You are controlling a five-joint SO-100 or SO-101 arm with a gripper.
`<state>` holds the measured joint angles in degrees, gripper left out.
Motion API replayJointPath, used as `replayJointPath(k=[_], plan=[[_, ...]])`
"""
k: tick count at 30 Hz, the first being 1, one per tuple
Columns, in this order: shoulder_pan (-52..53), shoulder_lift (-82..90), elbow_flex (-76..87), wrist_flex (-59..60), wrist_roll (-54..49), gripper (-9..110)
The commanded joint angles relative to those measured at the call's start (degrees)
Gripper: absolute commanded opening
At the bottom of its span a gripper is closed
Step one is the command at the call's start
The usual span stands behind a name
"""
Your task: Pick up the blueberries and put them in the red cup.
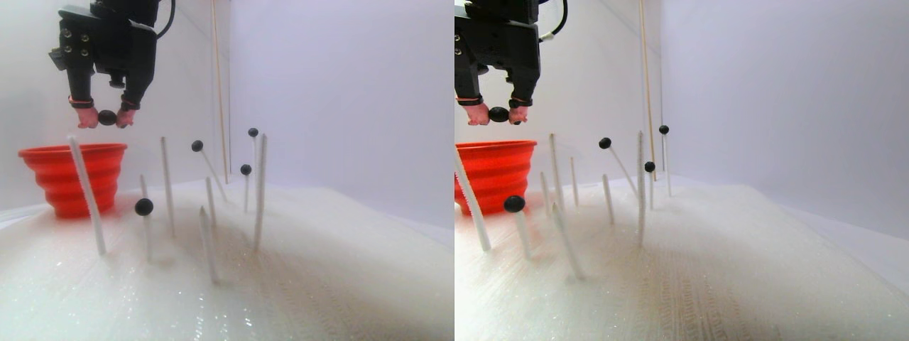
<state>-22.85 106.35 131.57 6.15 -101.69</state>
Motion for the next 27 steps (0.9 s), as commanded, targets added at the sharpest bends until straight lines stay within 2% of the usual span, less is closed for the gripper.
replayJointPath(k=[1,27], plan=[[-1.41,-0.79,-5.54,-3.16,-1.14,15],[-5.54,-12.22,-13.54,-13.45,-2.81,16]])
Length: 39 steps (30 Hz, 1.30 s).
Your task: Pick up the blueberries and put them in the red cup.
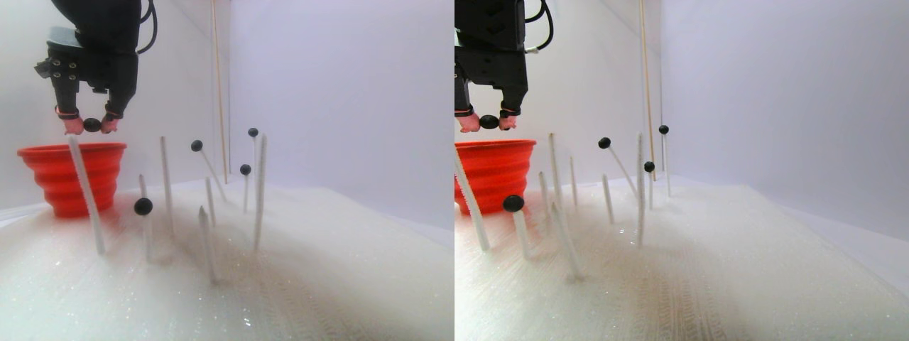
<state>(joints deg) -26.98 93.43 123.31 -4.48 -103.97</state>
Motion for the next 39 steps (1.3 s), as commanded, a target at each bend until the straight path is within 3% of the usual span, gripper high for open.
replayJointPath(k=[1,24,39], plan=[[-1.58,0.18,-5.63,-3.08,-0.53,16],[-2.99,-6.42,-11.25,-10.02,-0.09,20],[-1.67,-0.88,-8.53,-8.70,0.18,22]])
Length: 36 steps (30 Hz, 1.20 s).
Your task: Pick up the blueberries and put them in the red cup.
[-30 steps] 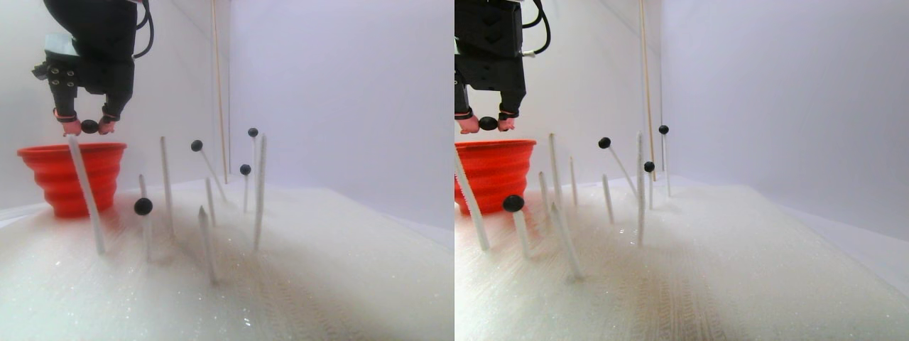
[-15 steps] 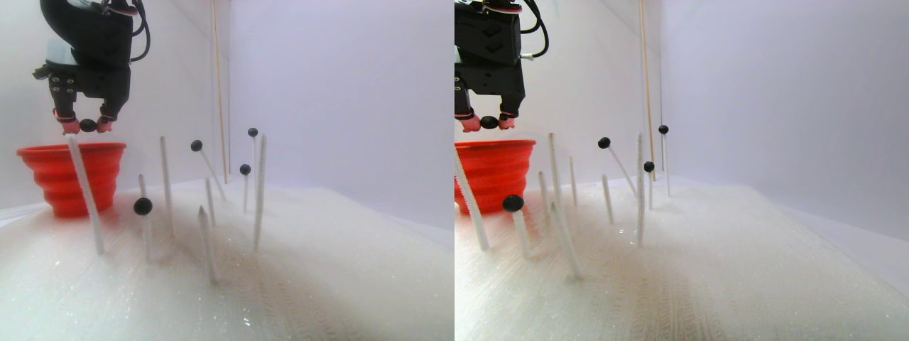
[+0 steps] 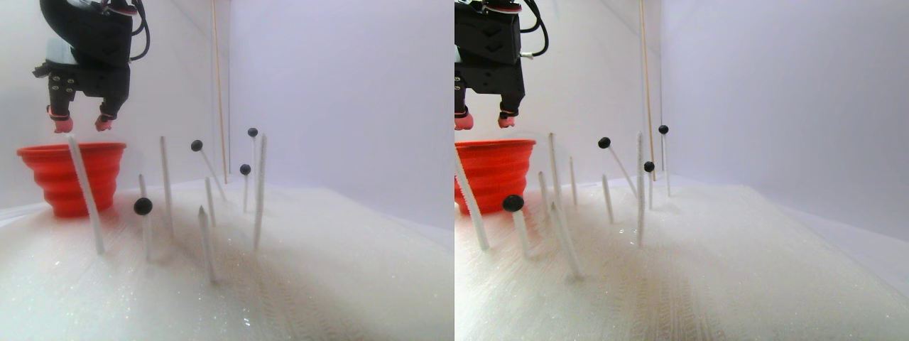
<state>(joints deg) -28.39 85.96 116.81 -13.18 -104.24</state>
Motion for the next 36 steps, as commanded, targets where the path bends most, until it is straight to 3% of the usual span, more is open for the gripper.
replayJointPath(k=[1,36], plan=[[-0.18,7.03,-1.85,0.35,0.44,22],[8.96,22.76,9.67,7.47,-4.48,20]])
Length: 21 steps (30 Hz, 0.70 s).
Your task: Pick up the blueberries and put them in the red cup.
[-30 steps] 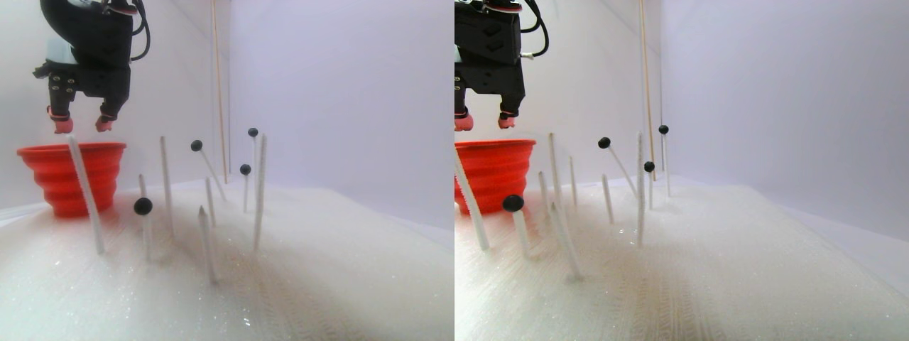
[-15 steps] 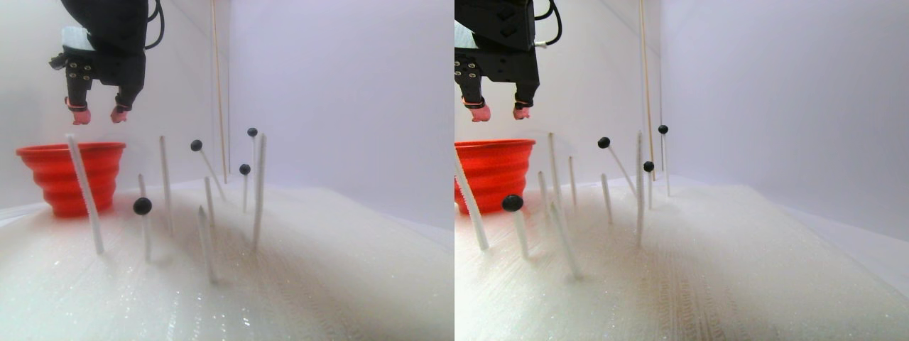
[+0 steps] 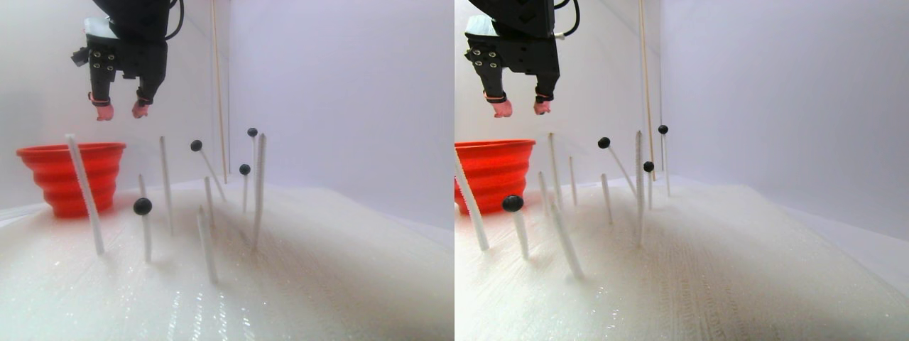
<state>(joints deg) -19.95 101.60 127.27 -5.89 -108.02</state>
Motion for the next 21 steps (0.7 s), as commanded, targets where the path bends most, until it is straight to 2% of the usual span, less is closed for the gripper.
replayJointPath(k=[1,21], plan=[[0.88,7.47,-0.53,0.35,-1.05,20],[7.47,14.15,5.19,2.64,-10.72,19]])
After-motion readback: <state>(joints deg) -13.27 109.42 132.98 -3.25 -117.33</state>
